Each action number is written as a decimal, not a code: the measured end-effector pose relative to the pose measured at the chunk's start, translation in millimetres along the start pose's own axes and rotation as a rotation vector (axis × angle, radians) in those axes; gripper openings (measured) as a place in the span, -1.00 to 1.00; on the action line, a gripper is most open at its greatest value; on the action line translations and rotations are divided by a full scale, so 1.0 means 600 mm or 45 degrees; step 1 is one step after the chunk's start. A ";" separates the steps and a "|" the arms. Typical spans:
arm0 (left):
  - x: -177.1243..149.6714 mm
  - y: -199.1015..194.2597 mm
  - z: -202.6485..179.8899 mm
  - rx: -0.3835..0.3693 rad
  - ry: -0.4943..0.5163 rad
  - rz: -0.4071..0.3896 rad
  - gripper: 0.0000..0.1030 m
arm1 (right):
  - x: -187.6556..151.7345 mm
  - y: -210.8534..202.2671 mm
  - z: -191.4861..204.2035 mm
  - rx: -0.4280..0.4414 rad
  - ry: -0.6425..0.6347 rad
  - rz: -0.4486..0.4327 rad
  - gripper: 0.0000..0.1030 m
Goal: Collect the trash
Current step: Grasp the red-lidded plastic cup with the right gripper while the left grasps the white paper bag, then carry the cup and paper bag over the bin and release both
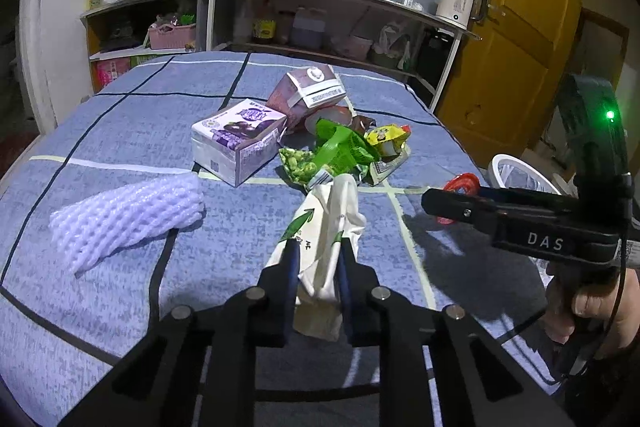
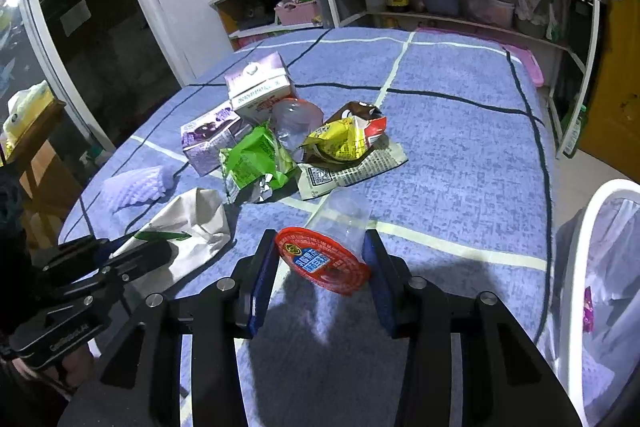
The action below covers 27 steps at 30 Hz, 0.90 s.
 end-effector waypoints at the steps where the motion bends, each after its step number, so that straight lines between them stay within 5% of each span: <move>1: 0.001 -0.002 -0.001 -0.001 -0.001 -0.003 -0.63 | -0.001 -0.005 0.000 0.001 0.001 -0.005 -0.15; 27: 0.038 -0.057 -0.193 -0.150 0.101 -0.085 -0.63 | -0.055 -0.218 -0.066 -0.090 0.100 -0.220 -0.15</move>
Point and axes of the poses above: each gripper's, at about its wrist camera, not at the fingertips, and y roughly the way its jaws point, z to its left, x to its top, the point moved 5 cm from there along y, roughly the way its jaws point, and after that the axes turned 6 degrees about x, right-handed, at the moved point
